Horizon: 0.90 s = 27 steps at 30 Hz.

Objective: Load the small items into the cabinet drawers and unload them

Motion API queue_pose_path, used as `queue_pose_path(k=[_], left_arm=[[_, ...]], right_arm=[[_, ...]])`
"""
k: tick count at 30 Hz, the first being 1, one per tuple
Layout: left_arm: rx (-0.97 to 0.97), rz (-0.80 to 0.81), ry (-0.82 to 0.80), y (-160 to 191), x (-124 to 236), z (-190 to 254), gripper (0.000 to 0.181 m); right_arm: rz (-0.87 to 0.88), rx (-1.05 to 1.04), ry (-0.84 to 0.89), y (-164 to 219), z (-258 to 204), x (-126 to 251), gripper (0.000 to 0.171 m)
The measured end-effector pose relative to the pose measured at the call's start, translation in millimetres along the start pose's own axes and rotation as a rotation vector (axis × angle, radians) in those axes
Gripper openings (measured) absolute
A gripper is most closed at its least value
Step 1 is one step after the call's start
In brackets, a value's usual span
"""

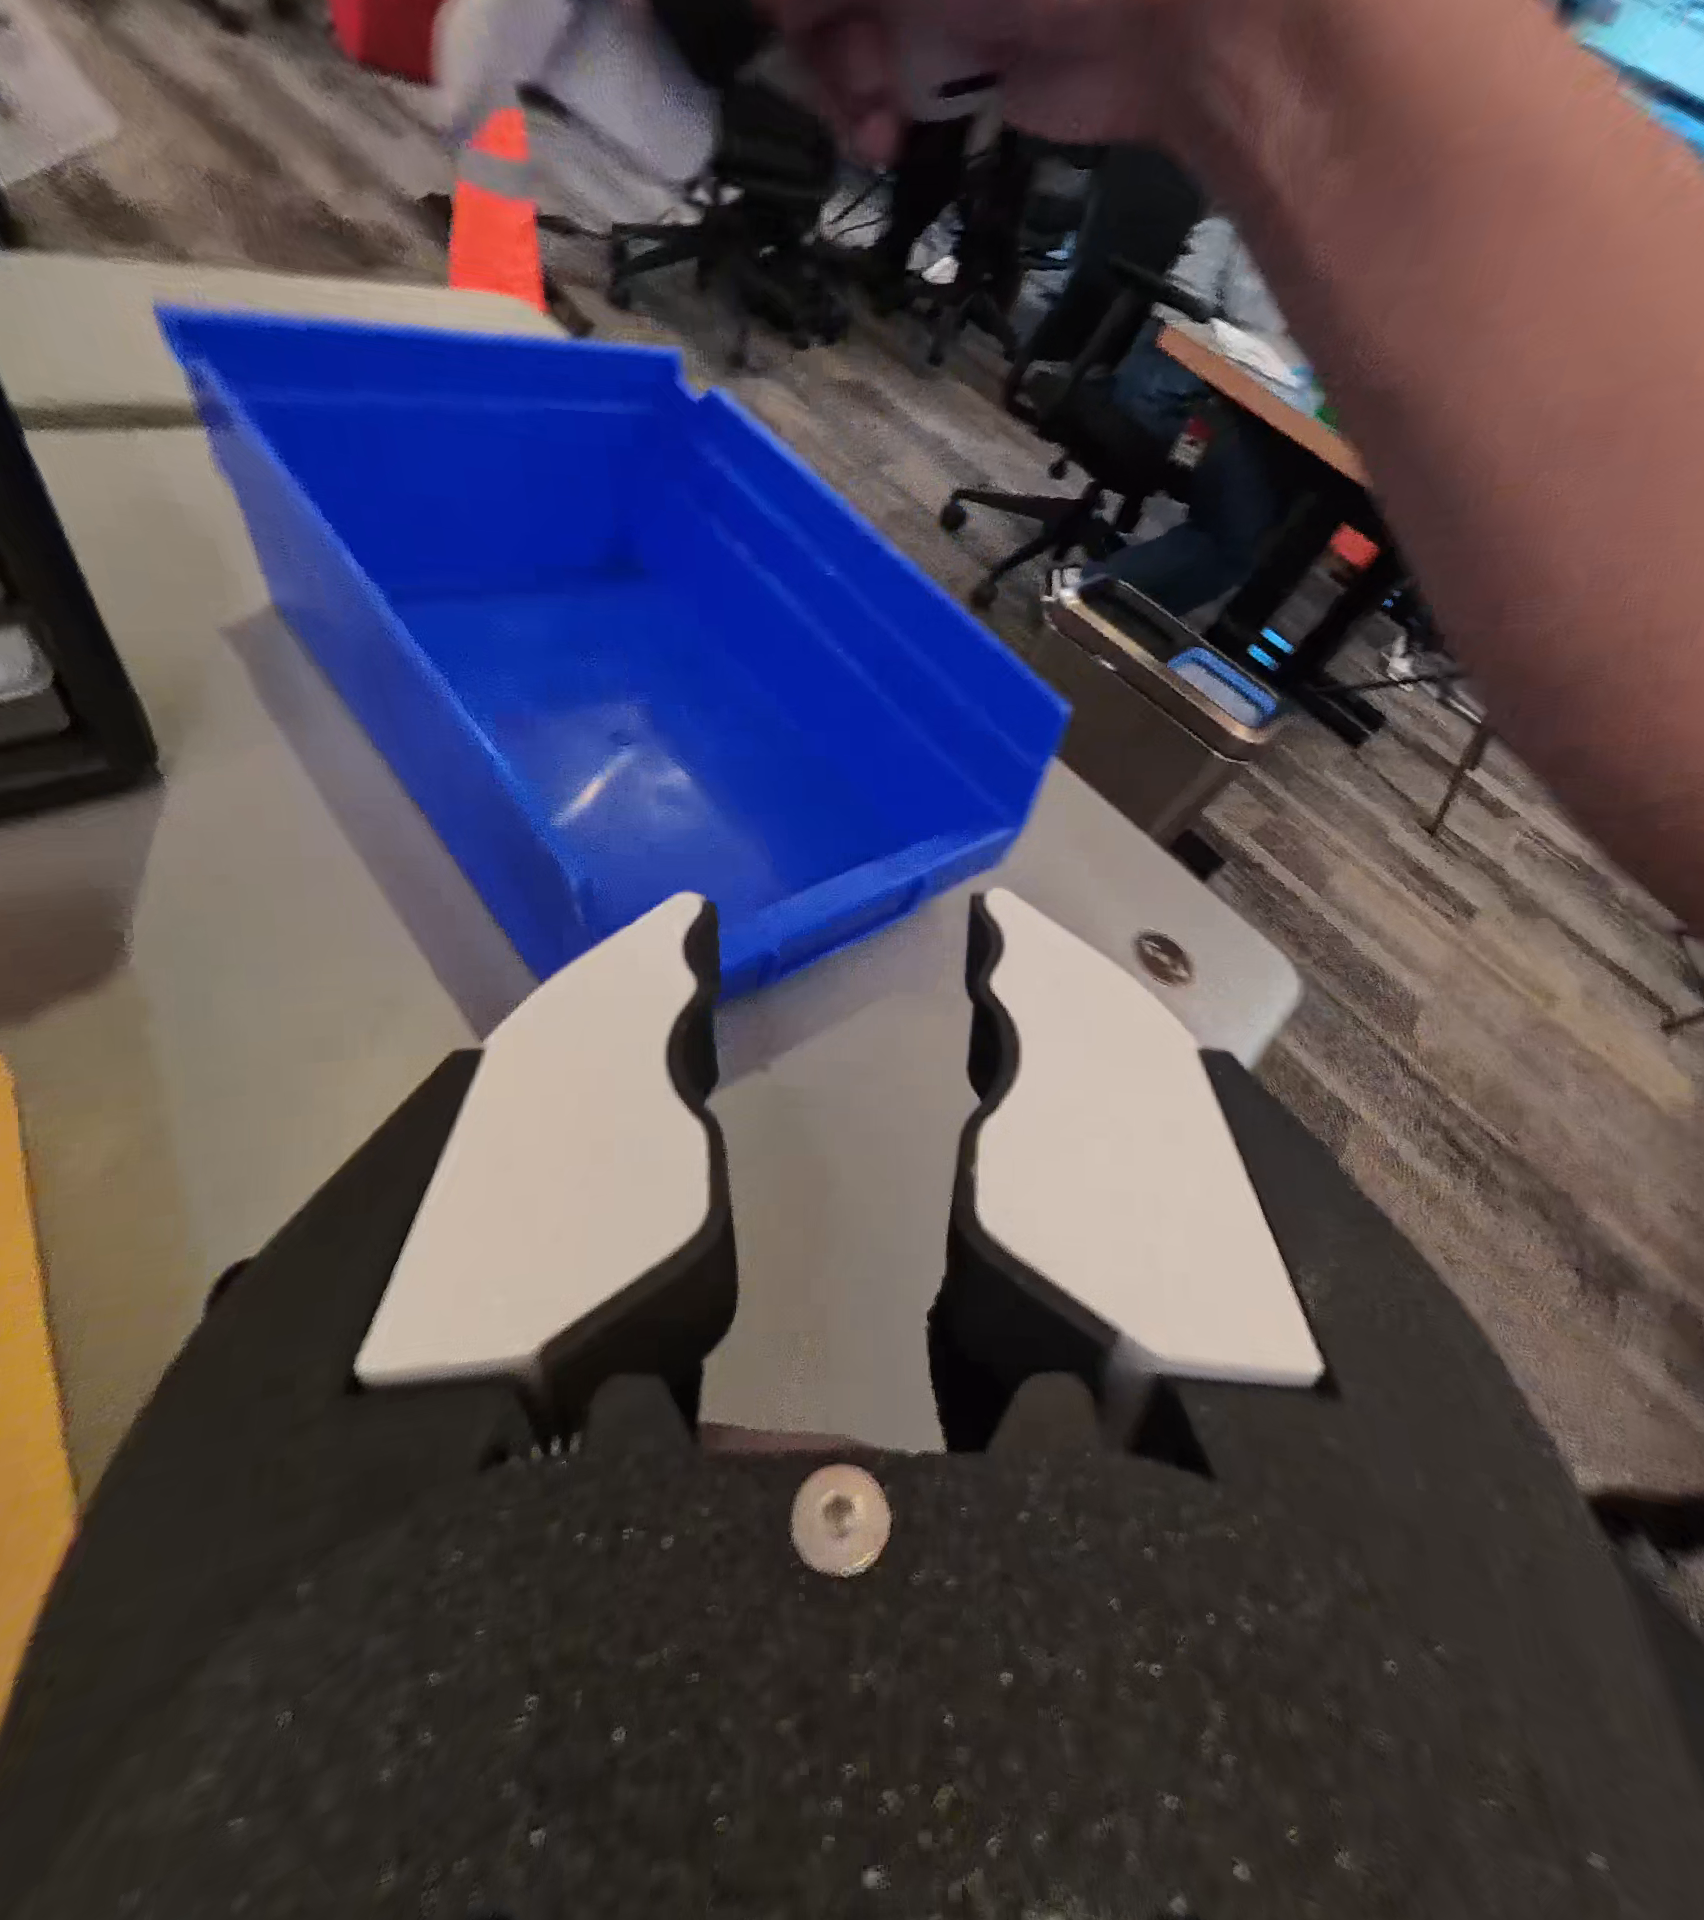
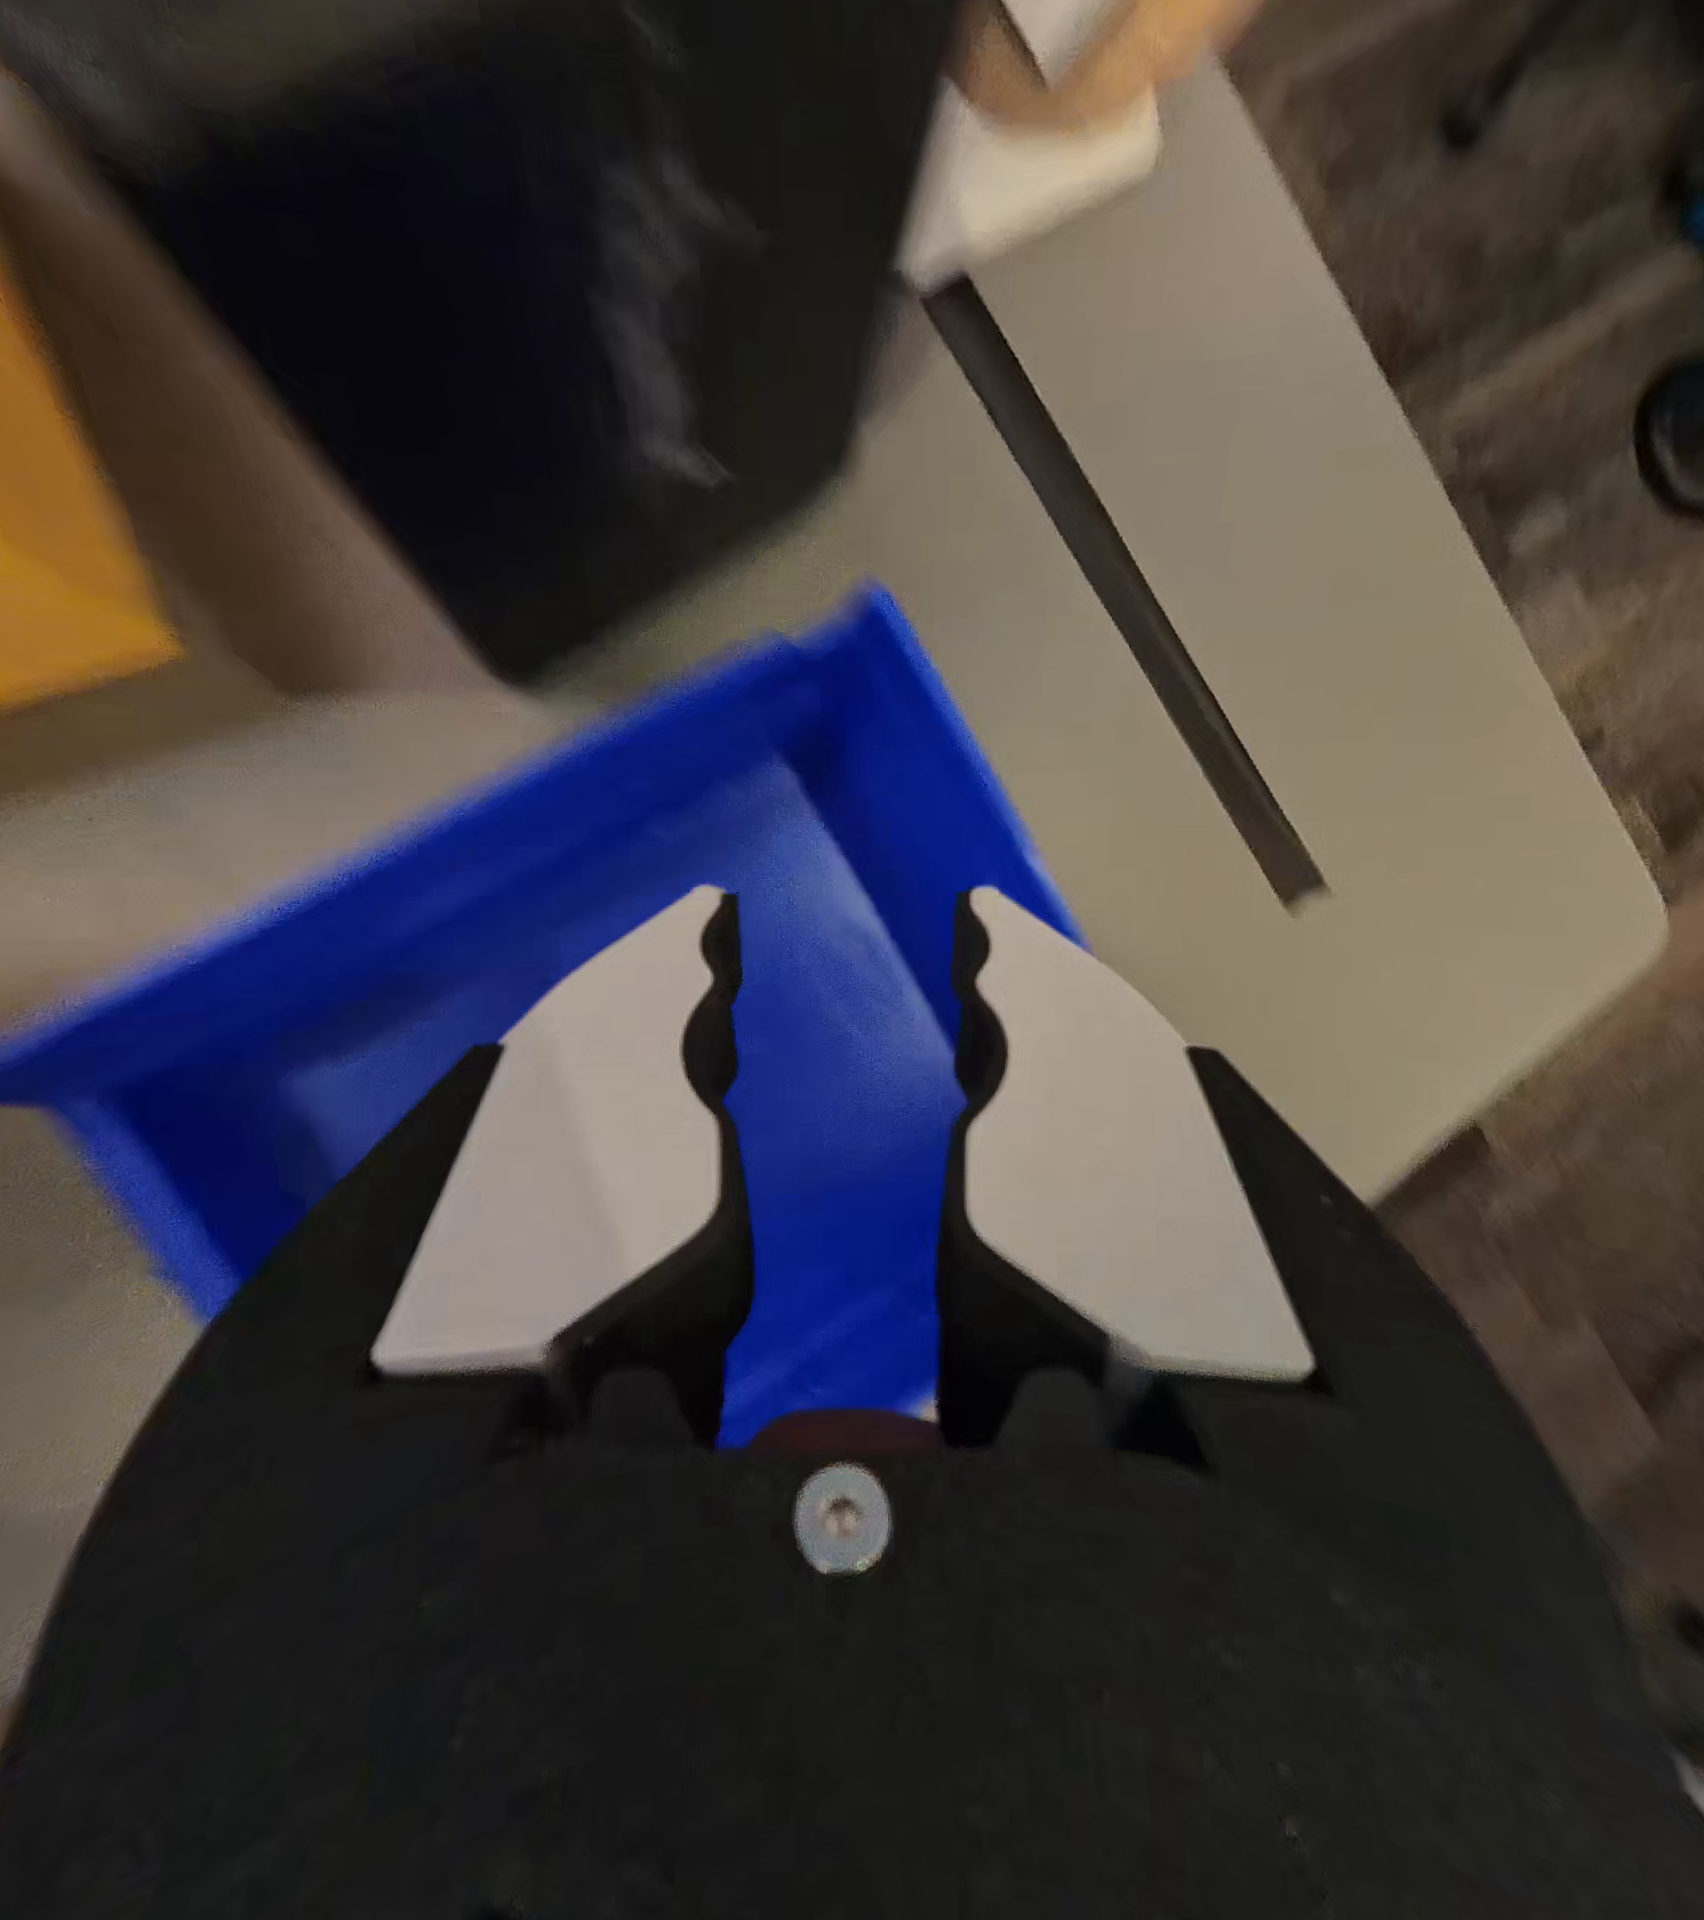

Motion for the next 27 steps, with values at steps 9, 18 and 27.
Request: queue_pose_path(k=[9,18,27], left_arm=[[-0.109,-0.094,-0.122,-19.1,162.9,-58.7,0.057],[-0.113,-0.159,-0.531,10.9,287.1,-189.3,0.062],[-0.096,-0.223,-0.498,34.0,283.1,-222.8,0.003]], right_arm=[[0.176,0.031,-0.271,-52.3,-219.4,-41.9,0.039],[-0.163,0.095,-0.192,-54.6,-213.9,-135.6,0.040],[-0.324,0.217,-0.229,-63.7,-235.4,-152.1,0.007]])
Point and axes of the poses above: each gripper's, where its closed fingertips meet, x back along the fingers, y out of its underside, z = x × y across the jaws, the point moved 6 cm from there along x, back along the fingers, and after that the axes turned 14 degrees about z, right-handed, at the moved point
